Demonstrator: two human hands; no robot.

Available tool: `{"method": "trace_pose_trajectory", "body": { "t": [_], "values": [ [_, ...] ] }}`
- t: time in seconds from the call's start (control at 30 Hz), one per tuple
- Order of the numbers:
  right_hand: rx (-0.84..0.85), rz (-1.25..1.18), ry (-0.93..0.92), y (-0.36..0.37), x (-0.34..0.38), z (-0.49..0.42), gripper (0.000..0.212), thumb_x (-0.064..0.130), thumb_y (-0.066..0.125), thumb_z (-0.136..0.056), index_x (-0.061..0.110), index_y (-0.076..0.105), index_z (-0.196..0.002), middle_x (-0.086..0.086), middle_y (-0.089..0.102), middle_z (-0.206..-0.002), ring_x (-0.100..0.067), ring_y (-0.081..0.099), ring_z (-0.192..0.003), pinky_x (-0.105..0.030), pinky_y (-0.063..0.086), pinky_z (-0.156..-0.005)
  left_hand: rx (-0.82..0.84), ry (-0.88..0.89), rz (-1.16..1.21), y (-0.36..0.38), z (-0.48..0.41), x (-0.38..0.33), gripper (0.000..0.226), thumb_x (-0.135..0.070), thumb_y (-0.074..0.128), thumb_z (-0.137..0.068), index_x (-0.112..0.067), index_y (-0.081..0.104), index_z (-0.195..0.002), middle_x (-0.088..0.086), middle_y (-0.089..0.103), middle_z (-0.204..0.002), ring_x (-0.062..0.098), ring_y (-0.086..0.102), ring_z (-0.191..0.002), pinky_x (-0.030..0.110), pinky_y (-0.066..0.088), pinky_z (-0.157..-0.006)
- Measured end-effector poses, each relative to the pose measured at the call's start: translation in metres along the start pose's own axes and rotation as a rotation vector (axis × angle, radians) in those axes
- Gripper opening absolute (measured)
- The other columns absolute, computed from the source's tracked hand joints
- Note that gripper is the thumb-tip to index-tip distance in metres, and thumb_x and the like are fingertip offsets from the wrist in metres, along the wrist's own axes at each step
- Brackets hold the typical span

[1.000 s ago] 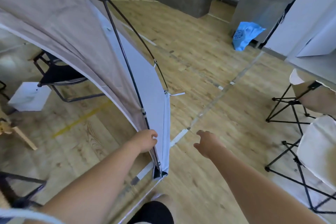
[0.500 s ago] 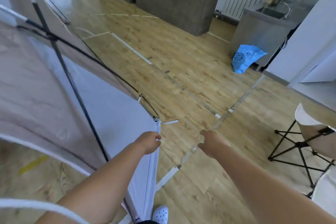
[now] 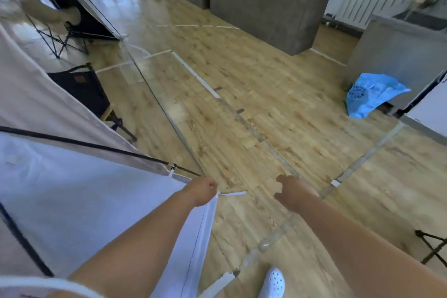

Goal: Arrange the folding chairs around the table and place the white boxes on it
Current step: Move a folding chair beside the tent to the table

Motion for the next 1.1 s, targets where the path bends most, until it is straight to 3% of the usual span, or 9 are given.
{"method": "trace_pose_trajectory", "body": {
  "t": [0.07,0.17,0.3,0.37,0.43,0.53,0.67,0.83,1.1],
  "values": [
    [0.015,0.035,-0.031,-0.027,-0.019,-0.040,0.055,0.040,0.048,-0.098,0.027,0.030,-0.148,-0.003,0.045,-0.143,-0.025,0.055,-0.120,-0.037,0.052,-0.088,-0.011,-0.048,0.032,-0.010,-0.031,-0.011,0.027,-0.019,0.043,-0.099,-0.005,0.061,-0.112,0.016,0.061,-0.119,0.031,0.058,-0.109,0.036,0.046,-0.084],
    [0.014,0.097,-0.060,-0.066,-0.040,-0.095,0.055,0.040,0.050,-0.097,0.025,0.033,-0.147,-0.003,0.048,-0.141,-0.026,0.052,-0.123,-0.039,0.050,-0.095,-0.035,-0.093,0.050,-0.023,-0.063,-0.027,0.012,-0.019,0.045,-0.100,-0.016,0.056,-0.098,0.000,0.059,-0.101,0.021,0.057,-0.103,0.023,0.036,-0.080],
    [0.031,0.169,-0.136,-0.107,-0.030,-0.157,0.055,0.039,0.051,-0.096,0.026,0.033,-0.147,-0.003,0.049,-0.140,-0.025,0.051,-0.124,-0.040,0.048,-0.097,-0.057,-0.184,0.163,-0.036,-0.096,-0.022,0.015,-0.023,0.044,-0.099,-0.020,0.059,-0.100,0.006,0.063,-0.115,0.019,0.057,-0.097,0.026,0.039,-0.076],
    [0.035,0.179,-0.202,-0.119,-0.009,-0.192,0.055,0.040,0.051,-0.096,0.027,0.034,-0.146,-0.002,0.049,-0.140,-0.024,0.051,-0.125,-0.039,0.047,-0.097,-0.101,-0.241,0.222,-0.052,-0.112,-0.016,0.017,-0.022,0.045,-0.099,-0.019,0.061,-0.104,0.005,0.061,-0.118,0.015,0.054,-0.096,0.027,0.044,-0.081],
    [0.038,0.199,-0.277,-0.134,0.019,-0.225,0.056,0.040,0.052,-0.096,0.027,0.034,-0.147,0.000,0.050,-0.141,-0.023,0.052,-0.124,-0.038,0.047,-0.097,-0.140,-0.327,0.299,-0.072,-0.132,-0.006,0.029,-0.023,0.046,-0.100,-0.012,0.062,-0.121,0.005,0.060,-0.125,0.019,0.056,-0.108,0.025,0.044,-0.087],
    [0.034,0.245,-0.386,-0.160,0.065,-0.280,0.057,0.042,0.051,-0.096,0.028,0.033,-0.148,0.001,0.047,-0.143,-0.023,0.049,-0.127,-0.038,0.046,-0.098,-0.162,-0.400,0.324,-0.112,-0.172,0.010,0.035,-0.021,0.044,-0.100,-0.005,0.060,-0.127,0.010,0.058,-0.133,0.026,0.054,-0.121,0.031,0.044,-0.097],
    [0.015,0.287,-0.482,-0.214,0.121,-0.354,0.056,0.041,0.051,-0.097,0.027,0.031,-0.148,0.001,0.046,-0.144,-0.022,0.049,-0.127,-0.036,0.046,-0.098,-0.216,-0.446,0.373,-0.186,-0.234,0.028,0.045,-0.024,0.037,-0.103,-0.008,0.043,-0.145,0.009,0.042,-0.150,0.025,0.040,-0.138,0.034,0.034,-0.113],
    [-0.072,0.362,-0.543,-0.308,0.186,-0.452,0.053,0.039,0.051,-0.096,0.025,0.036,-0.145,-0.001,0.051,-0.137,-0.023,0.053,-0.122,-0.042,0.048,-0.097,-0.301,-0.503,0.411,-0.285,-0.292,0.043,0.041,-0.020,0.039,-0.101,-0.011,0.049,-0.139,0.011,0.053,-0.140,0.027,0.050,-0.127,0.035,0.041,-0.106],
    [-0.088,0.382,-0.635,-0.388,0.281,-0.575,0.051,0.038,0.051,-0.096,0.025,0.038,-0.144,0.000,0.057,-0.127,-0.020,0.059,-0.108,-0.034,0.052,-0.082,-0.461,-0.613,0.550,-0.396,-0.340,0.090,0.036,-0.025,0.047,-0.100,-0.019,0.055,-0.135,0.002,0.055,-0.138,0.021,0.051,-0.126,0.030,0.040,-0.102]
  ]
}}
Point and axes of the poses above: each hand's wrist, its own z-axis away from the middle knuckle, its own y-axis out of the palm, x = y × z, the point moved 8 cm from there along -z, towards the middle knuckle
